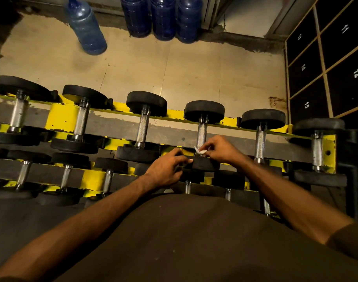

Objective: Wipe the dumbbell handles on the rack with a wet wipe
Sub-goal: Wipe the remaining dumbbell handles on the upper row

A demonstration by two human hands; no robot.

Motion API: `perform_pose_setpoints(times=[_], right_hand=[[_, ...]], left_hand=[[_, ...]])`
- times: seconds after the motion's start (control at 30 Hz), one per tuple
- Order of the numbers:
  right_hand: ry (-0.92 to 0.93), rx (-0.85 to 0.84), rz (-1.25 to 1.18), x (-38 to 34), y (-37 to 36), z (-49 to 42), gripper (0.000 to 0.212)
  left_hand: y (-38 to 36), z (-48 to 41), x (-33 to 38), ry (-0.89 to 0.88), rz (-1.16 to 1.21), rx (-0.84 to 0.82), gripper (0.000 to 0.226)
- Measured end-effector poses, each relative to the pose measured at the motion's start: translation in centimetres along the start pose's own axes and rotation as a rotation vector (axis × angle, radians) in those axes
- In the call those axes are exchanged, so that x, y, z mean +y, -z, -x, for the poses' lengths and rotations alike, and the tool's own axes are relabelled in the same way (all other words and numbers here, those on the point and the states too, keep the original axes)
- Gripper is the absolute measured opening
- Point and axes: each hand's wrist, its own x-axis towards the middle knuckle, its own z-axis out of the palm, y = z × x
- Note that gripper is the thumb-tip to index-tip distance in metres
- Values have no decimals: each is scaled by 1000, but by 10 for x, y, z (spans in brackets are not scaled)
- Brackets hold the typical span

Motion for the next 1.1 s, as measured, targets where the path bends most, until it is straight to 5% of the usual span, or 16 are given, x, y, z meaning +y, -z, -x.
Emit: perform_pose_setpoints(times=[0.17, 0.43, 0.57, 0.83, 1.1], right_hand=[[275, -65, 593, -34, -2, -24, 21], [41, -445, 1197, -90, -23, -59, 23], [-17, -500, 1052, -86, -15, -65, 28], [243, -95, 571, -43, 0, -23, 20], [155, 94, 346, -8, 15, -8, 19]], left_hand=[[3, 4, 3, 4, -14, -1, 42], [6, 12, 1, -32, -134, -72, 63], [7, 14, 2, -21, -137, -73, 66], [4, 14, 3, -6, -108, -38, 61], [4, 6, 11, -90, -144, -12, 58]])
